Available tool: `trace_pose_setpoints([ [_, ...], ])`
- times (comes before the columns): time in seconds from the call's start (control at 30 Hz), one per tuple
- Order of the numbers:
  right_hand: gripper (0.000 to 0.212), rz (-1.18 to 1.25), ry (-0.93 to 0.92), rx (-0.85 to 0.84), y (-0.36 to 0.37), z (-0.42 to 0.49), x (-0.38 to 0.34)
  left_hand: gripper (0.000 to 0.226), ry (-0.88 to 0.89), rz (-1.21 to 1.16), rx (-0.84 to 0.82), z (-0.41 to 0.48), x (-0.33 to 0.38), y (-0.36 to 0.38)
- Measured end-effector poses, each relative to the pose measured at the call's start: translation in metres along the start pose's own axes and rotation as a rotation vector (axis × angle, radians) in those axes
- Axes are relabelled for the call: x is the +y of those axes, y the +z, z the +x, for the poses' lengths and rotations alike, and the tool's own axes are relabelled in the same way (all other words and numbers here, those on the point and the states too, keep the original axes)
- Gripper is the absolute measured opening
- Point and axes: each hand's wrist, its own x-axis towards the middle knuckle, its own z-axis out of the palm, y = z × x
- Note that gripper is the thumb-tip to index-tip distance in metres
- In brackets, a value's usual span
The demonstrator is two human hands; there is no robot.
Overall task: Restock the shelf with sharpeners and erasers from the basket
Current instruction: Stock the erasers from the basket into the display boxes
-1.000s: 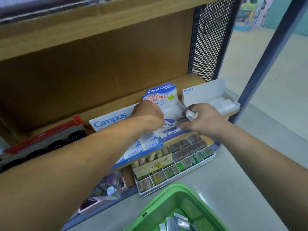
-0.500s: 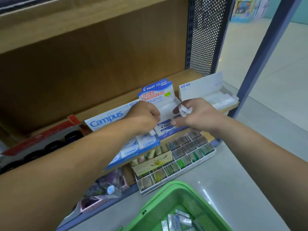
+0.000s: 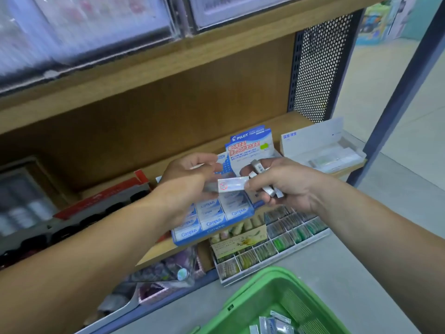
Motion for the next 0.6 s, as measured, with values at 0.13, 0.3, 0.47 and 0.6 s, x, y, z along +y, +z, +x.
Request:
trace_pose_setpoints([
  [0.13, 0.025, -0.030, -0.067, 0.047, 0.001, 0.000, 0.000, 0.021, -0.060, 0.147, 0.046, -0.017, 0.002, -0.015],
  [0.3, 0.020, -0.180, -0.272, 0.037, 0.016, 0.004, 0.000, 0.027, -0.284, -0.156, -0.068, -0.023, -0.001, -0.014],
  [0.47, 0.019, -0.060, -0.269, -0.071, 0.014, 0.004, -0.002, 0.017, -0.192, -0.223, -0.097, -0.012, -0.004, -0.029],
  [0.6, 0.016, -0.017, -0.207, 0.011, 0.015, 0.011, 0.001, 0.023, -0.148, -0.161, -0.116, -0.009, -0.005, -0.038],
])
